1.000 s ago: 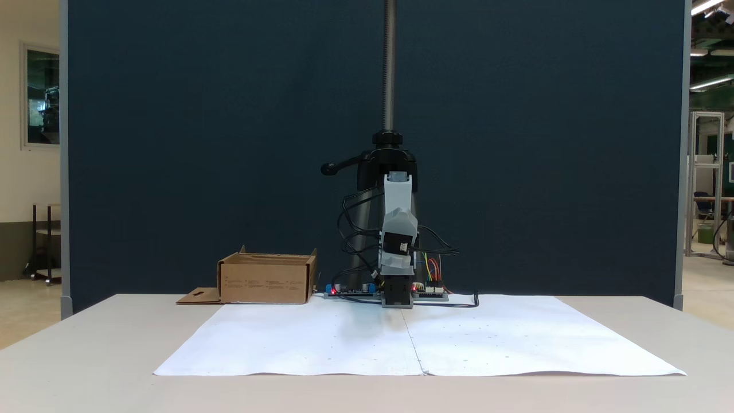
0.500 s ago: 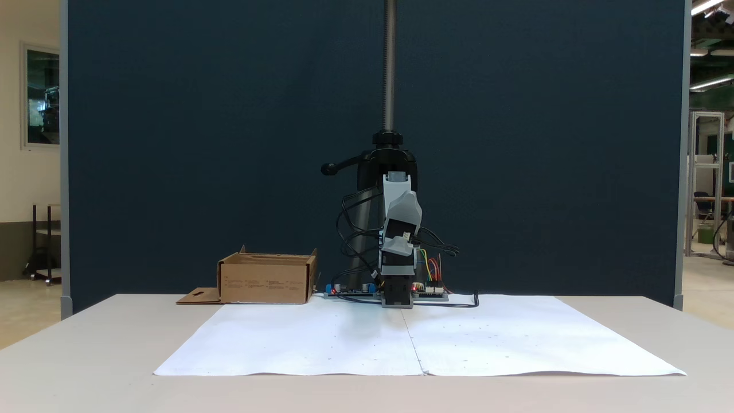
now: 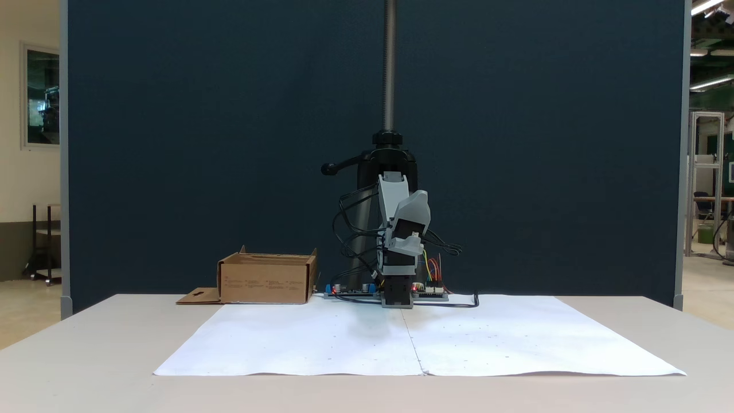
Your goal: Grasp a green dice and put it in the bin.
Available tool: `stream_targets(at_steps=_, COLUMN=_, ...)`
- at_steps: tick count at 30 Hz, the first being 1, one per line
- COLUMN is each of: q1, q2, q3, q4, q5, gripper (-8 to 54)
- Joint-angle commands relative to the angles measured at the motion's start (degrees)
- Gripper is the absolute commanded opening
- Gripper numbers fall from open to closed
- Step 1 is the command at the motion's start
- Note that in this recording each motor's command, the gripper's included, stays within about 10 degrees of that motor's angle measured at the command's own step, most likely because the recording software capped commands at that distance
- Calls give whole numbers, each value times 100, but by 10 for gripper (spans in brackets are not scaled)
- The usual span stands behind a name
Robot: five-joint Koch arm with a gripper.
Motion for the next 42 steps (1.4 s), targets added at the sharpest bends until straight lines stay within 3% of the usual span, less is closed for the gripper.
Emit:
stream_targets(at_steps=1, q1=-53, q2=606, q3=431, q4=-773, q5=246, gripper=427)
stream_targets(at_steps=42, q1=984, q2=598, q3=431, q4=-747, q5=202, gripper=436)
